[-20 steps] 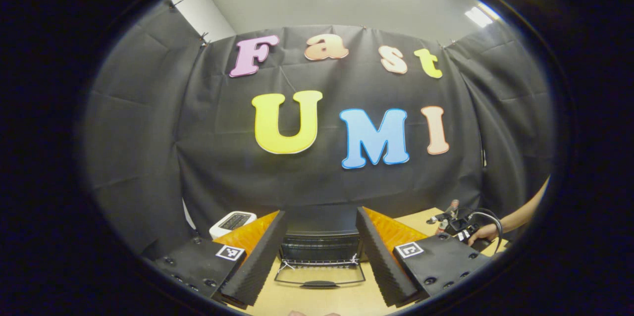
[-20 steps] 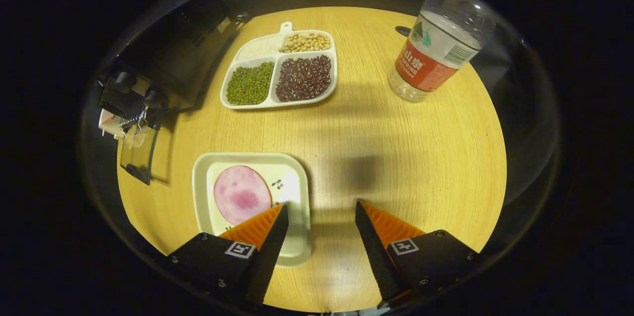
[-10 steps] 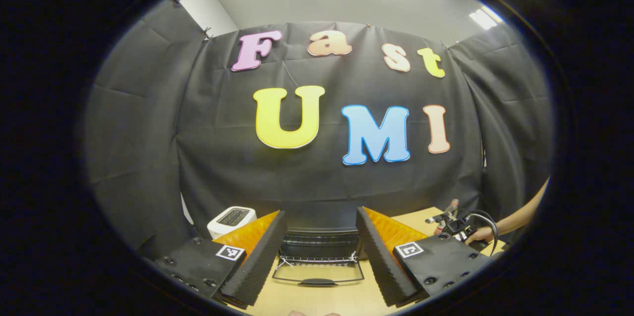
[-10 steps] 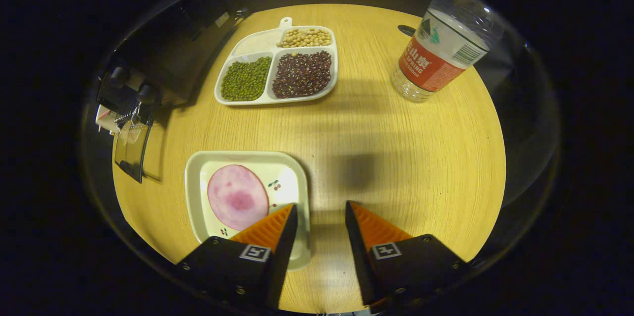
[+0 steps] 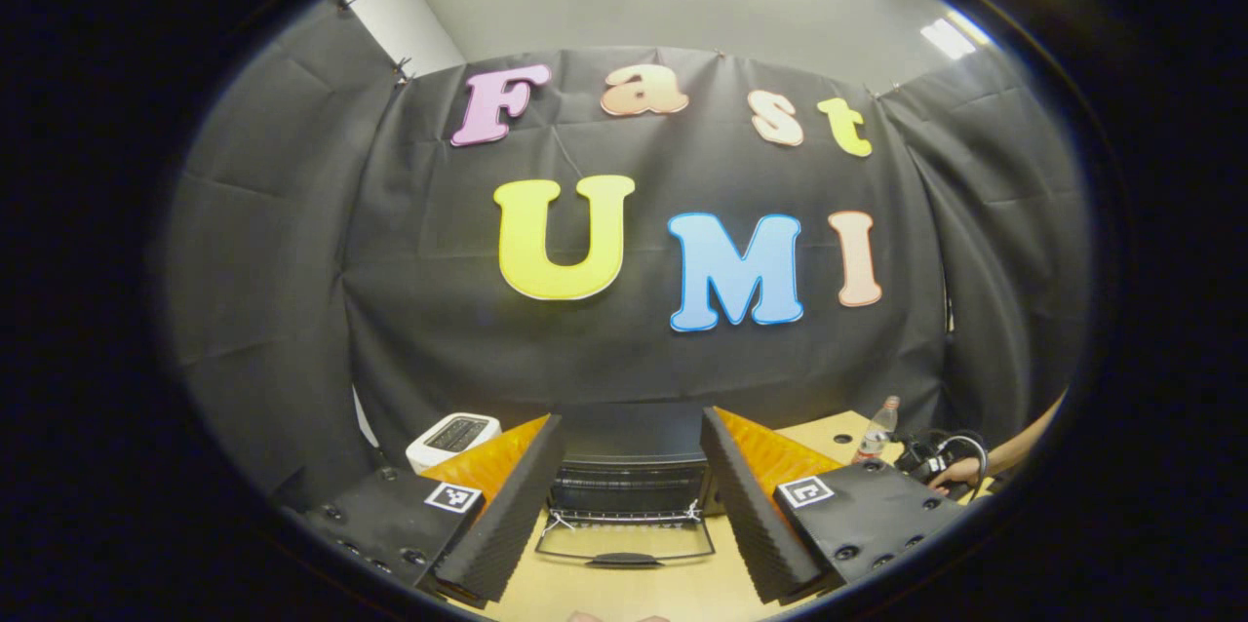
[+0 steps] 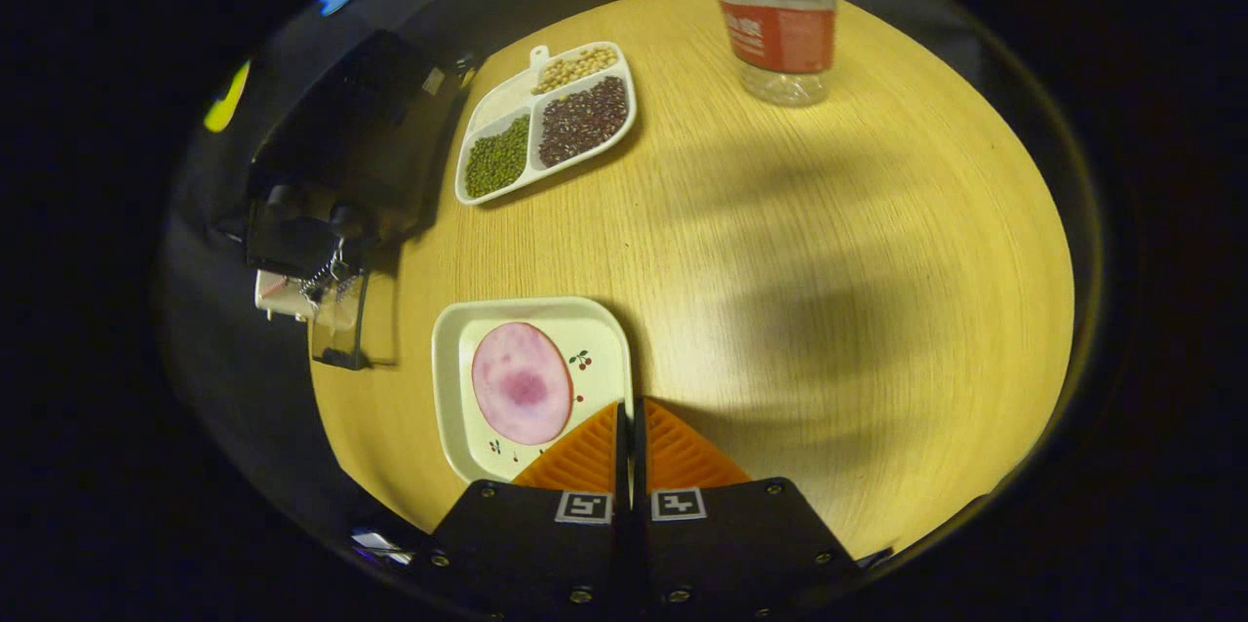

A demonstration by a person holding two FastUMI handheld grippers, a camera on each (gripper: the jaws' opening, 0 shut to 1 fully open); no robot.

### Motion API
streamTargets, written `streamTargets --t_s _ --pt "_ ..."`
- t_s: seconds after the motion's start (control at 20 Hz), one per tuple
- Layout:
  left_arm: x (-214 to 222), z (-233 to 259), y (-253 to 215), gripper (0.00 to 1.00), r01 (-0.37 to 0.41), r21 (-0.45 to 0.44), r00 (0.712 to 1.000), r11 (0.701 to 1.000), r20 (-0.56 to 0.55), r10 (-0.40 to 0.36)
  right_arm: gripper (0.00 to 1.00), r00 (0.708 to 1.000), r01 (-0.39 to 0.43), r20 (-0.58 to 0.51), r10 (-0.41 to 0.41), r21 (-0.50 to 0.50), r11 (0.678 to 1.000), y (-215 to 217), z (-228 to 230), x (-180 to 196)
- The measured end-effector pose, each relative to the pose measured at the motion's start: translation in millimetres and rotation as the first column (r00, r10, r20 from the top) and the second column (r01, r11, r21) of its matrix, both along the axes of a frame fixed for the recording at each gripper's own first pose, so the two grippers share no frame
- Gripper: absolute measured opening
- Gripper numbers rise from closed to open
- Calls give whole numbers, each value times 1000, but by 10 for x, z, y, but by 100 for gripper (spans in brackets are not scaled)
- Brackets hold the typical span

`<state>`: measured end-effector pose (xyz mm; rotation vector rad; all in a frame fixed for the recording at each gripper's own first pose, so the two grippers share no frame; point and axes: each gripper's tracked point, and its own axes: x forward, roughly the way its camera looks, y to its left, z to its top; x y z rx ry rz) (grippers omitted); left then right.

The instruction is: Open the electric oven with the left hand, put the food in, and close the electric oven.

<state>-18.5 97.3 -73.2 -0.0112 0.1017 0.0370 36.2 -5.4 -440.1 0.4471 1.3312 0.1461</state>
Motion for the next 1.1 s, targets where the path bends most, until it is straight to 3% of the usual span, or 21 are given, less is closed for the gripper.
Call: streamTargets --t_s 0.1,0.3,0.45,0.5,0.55,0.6,0.7,0.8,0.85,0.9,1.05,1.1 --pt "15 5 -1 99 0 -5 1000 1000 -5 0 0 996 87 -6 -86 102 991 20 7 -43" --pt "37 6 -73 95 17 -4 1000 1000 -9 -17 0 983 185 -24 -185 229 956 15 43 -181" --pt "46 19 -127 99 31 -2 999 1000 -8 -31 0 964 256 -17 -266 333 907 60 110 -174" --pt "55 24 -141 92 34 -2 999 999 -7 -34 0 956 277 -13 -292 365 889 70 128 -171" --pt "61 28 -151 99 39 -2 999 999 -7 -39 1 951 293 -16 -309 375 880 64 107 -180" --pt "62 30 -155 95 41 -3 999 999 -6 -42 0 946 304 -18 -324 394 867 90 116 -183" --pt "76 38 -166 99 47 -4 999 999 -6 -47 0 939 315 -6 -344 420 851 111 121 -184" --pt "91 63 -173 92 49 -5 999 999 0 -49 0 932 315 17 -362 457 832 108 218 -196" --pt "88 80 -172 98 50 -6 999 999 2 -50 0 929 316 24 -369 469 825 98 271 -196" --pt "89 82 -174 95 51 -7 999 999 3 -51 0 926 318 27 -376 478 819 96 341 -215" --pt "76 130 -174 99 59 -12 998 998 16 -58 0 926 301 55 -374 494 816 126 551 -306" --pt "71 126 -168 95 62 -12 998 998 18 -62 0 926 294 66 -372 493 819 171 630 -336"
